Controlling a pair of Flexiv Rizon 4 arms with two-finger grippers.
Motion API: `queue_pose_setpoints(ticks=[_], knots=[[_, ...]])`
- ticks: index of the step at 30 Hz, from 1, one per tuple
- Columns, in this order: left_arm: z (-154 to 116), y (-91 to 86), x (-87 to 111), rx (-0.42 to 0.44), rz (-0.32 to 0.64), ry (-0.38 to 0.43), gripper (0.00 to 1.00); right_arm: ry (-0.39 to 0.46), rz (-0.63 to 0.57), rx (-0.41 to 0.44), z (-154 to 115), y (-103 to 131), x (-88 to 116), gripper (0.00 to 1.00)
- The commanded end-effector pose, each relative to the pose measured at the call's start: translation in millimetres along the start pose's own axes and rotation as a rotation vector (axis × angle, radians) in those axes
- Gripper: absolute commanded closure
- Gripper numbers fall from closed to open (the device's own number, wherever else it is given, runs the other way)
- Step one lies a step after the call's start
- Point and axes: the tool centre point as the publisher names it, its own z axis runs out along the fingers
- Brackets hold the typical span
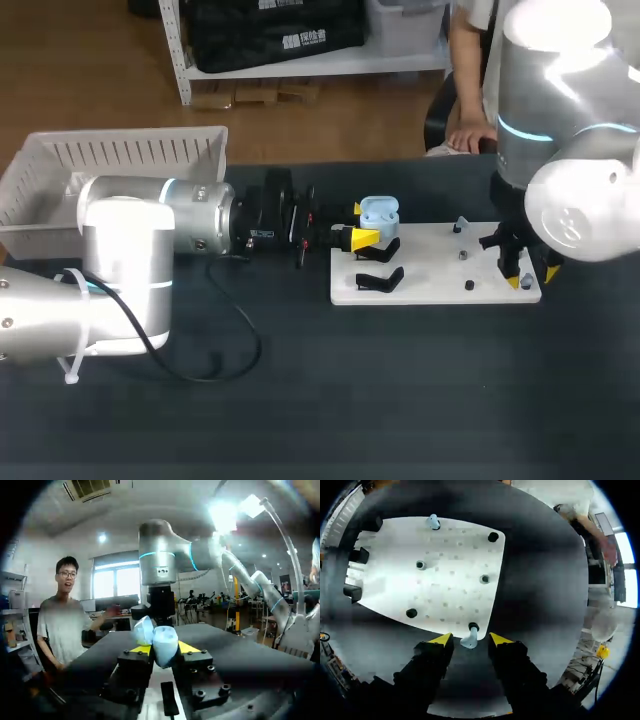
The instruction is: Pick up each earbud case from the left stands, insert the matching earbuds, close the lid, and place the case in the box.
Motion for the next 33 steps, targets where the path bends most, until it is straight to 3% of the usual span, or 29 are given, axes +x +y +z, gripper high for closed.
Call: queue_pose_setpoints(ticks=[1, 23, 26, 27, 33], knots=[[0.2, -0.2, 1.3, -0.002, 0.004, -0.004, 1.0, -0.005, 0.003, 0.006, 2.3, 0.1, 1.1, 0.57], [0.2, -0.2, 1.3, -0.002, 0.004, -0.004, 1.0, -0.013, 0.0, 0.012, 8.4, -0.3, -0.8, 0.68], [0.2, -0.2, 1.3, -0.002, 0.004, -0.004, 1.0, -0.014, -0.002, 0.015, 8.5, 0.0, -1.0, 0.86], [0.2, -0.2, 1.3, -0.002, 0.004, -0.004, 1.0, -0.015, -0.003, 0.017, 8.4, 0.1, -1.1, 0.99], [0.2, -0.2, 1.3, -0.002, 0.004, -0.004, 1.0, -0.015, -0.005, 0.023, 5.3, 1.2, 0.0, 1.0]])
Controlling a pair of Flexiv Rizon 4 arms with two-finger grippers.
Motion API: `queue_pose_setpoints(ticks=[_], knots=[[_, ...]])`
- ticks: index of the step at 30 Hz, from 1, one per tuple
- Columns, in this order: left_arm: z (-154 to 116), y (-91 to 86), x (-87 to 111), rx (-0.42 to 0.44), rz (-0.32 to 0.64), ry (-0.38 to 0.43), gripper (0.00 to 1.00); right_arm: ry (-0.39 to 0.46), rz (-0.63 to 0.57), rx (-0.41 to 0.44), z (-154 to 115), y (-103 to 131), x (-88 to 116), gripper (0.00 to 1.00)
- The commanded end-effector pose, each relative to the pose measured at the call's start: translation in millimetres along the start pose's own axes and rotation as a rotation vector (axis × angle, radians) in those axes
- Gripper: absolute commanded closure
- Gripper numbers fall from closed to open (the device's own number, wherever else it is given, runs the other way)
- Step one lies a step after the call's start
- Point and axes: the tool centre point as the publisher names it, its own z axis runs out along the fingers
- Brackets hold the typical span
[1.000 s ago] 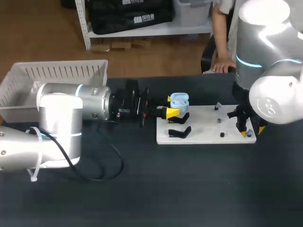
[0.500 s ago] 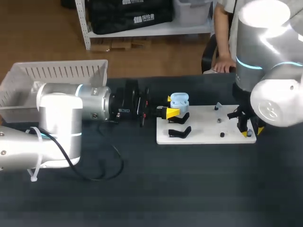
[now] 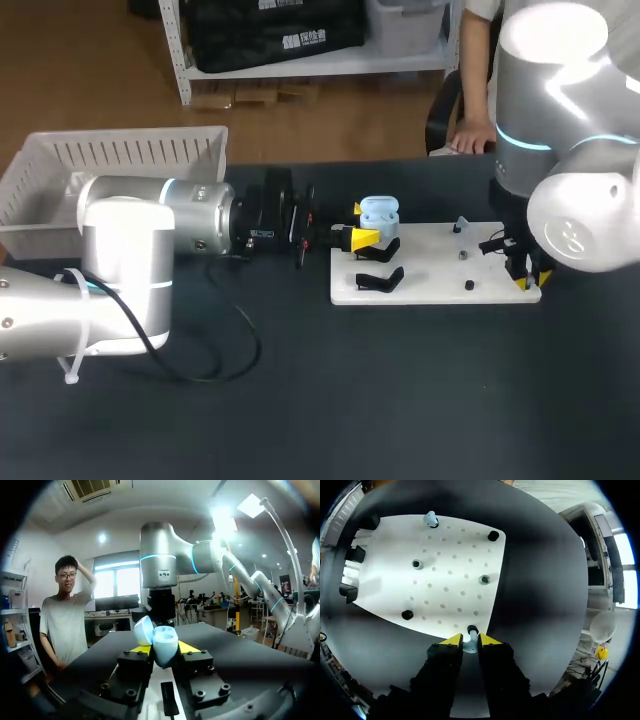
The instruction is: Pick up each earbud case from the left stands, insert the matching earbuds, close the lid, and place the case in the box.
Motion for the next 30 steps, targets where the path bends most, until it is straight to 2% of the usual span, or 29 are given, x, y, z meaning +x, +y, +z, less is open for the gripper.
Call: queue_pose_setpoints(ticks=[1, 11, 17, 25, 30], knots=[[0, -0.2, 1.3, -0.002, 0.004, -0.004, 1.0, -0.002, 0.003, 0.005, -3, 2, 2, 1.0], [0, -0.2, 1.3, -0.002, 0.004, -0.004, 1.0, -0.007, 0.047, -0.022, -35, 6, 13, 1.0], [0, -0.2, 1.3, -0.002, 0.004, -0.004, 1.0, -0.032, 0.054, -0.005, -76, 16, 20, 1.0], [0, -0.2, 1.3, -0.002, 0.004, -0.004, 1.0, -0.063, 0.013, 0.019, -152, 52, 18, 1.0], [0, -0.2, 1.3, -0.002, 0.004, -0.004, 1.0, -0.047, 0.008, 0.005, -185, 81, 15, 1.0]])
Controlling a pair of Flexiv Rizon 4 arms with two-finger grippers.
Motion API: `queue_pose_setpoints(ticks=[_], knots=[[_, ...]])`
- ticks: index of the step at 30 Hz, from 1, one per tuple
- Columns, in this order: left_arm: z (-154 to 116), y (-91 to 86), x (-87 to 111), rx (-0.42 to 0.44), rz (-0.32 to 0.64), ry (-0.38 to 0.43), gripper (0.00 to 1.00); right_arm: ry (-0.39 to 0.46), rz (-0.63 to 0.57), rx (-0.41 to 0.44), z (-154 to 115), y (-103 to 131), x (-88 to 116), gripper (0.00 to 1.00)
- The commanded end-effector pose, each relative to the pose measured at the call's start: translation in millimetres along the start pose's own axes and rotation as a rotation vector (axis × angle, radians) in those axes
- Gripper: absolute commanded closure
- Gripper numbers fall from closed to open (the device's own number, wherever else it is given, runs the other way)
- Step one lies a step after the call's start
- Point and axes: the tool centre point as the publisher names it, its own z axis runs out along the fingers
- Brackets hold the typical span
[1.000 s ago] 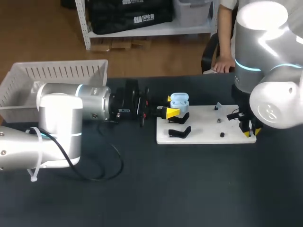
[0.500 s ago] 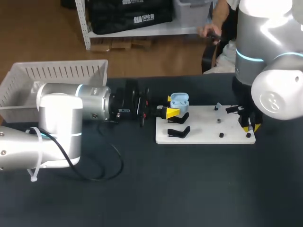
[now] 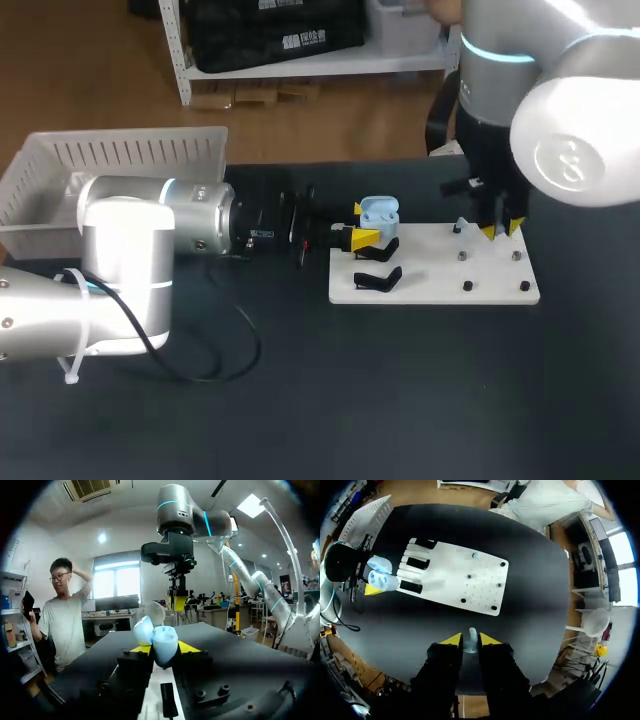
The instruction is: Pick up each earbud case from the left stands, insert the matching earbuds, close the lid, and place the case in the box.
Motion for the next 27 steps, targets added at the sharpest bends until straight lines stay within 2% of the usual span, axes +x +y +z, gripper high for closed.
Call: queue_pose_setpoints(ticks=[1, 5, 10, 25, 26, 27], knots=[[0, -0.2, 1.3, -0.002, 0.004, -0.004, 1.0, 0.03, 0.0, 0.014, -38, 25, -9, 1.0], [0, -0.2, 1.3, -0.002, 0.004, -0.004, 1.0, 0.048, -0.019, -0.024, -51, 52, -13, 1.0], [0, -0.2, 1.3, -0.002, 0.004, -0.004, 1.0, 0.069, -0.044, -0.054, -53, 77, -18, 1.0], [0, -0.2, 1.3, -0.002, 0.004, -0.004, 1.0, 0.069, -0.044, -0.054, -53, 77, -18, 1.0], [0, -0.2, 1.3, -0.002, 0.004, -0.004, 1.0, 0.058, -0.002, -0.023, -52, 78, -22, 1.0], [0, -0.2, 1.3, -0.002, 0.004, -0.004, 1.0, 0.067, 0.076, 0.046, -50, 79, -31, 1.0]])
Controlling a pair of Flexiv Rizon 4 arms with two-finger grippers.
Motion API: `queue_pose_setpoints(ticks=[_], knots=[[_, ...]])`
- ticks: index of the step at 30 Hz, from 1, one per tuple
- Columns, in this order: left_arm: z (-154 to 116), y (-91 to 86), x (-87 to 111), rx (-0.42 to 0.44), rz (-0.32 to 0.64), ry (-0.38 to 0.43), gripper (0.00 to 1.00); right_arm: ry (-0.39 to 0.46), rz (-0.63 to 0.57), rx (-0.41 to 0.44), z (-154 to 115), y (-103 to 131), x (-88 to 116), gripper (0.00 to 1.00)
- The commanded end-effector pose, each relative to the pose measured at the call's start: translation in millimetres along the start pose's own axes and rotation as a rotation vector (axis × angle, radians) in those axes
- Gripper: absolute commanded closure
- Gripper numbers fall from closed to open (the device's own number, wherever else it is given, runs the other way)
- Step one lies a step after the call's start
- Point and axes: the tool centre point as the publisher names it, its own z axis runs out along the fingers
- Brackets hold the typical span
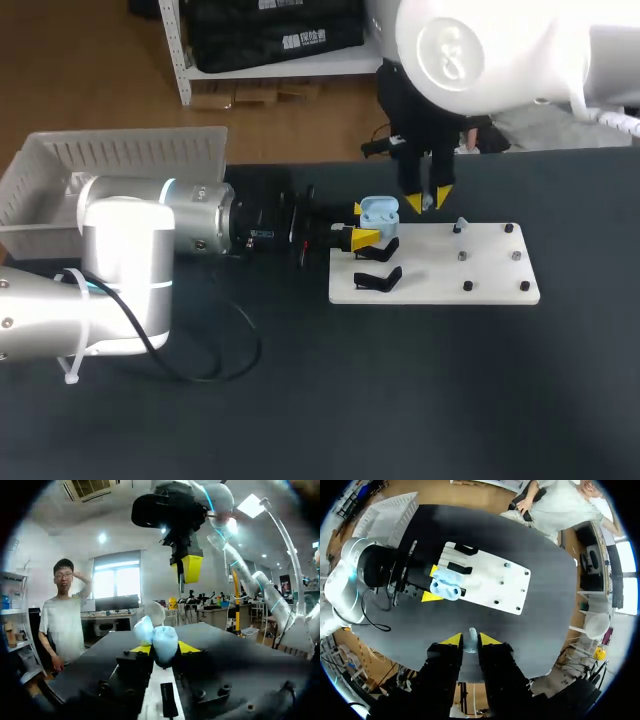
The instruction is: Pick up each earbud case from the left stands, insert the matching earbuds, close the lid, and place the case in the box.
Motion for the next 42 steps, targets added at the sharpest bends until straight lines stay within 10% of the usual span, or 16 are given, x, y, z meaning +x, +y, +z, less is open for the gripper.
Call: queue_pose_setpoints(ticks=[1, 12, 30, 42], knots=[[0, -0.2, 1.3, -0.002, 0.004, -0.004, 1.0, 0.013, 0.181, 0.048, 2, 6, -16, 1.0], [0, -0.2, 1.3, -0.002, 0.004, -0.004, 1.0, 0.1, 0.467, -0.027, 6, 29, -39, 1.0], [0, -0.2, 1.3, -0.002, 0.004, -0.004, 1.0, 0.118, 0.492, -0.046, 16, 27, -35, 1.0], [0, -0.2, 1.3, -0.002, 0.004, -0.004, 1.0, 0.111, 0.717, -0.038, 20, 31, -49, 1.0]])
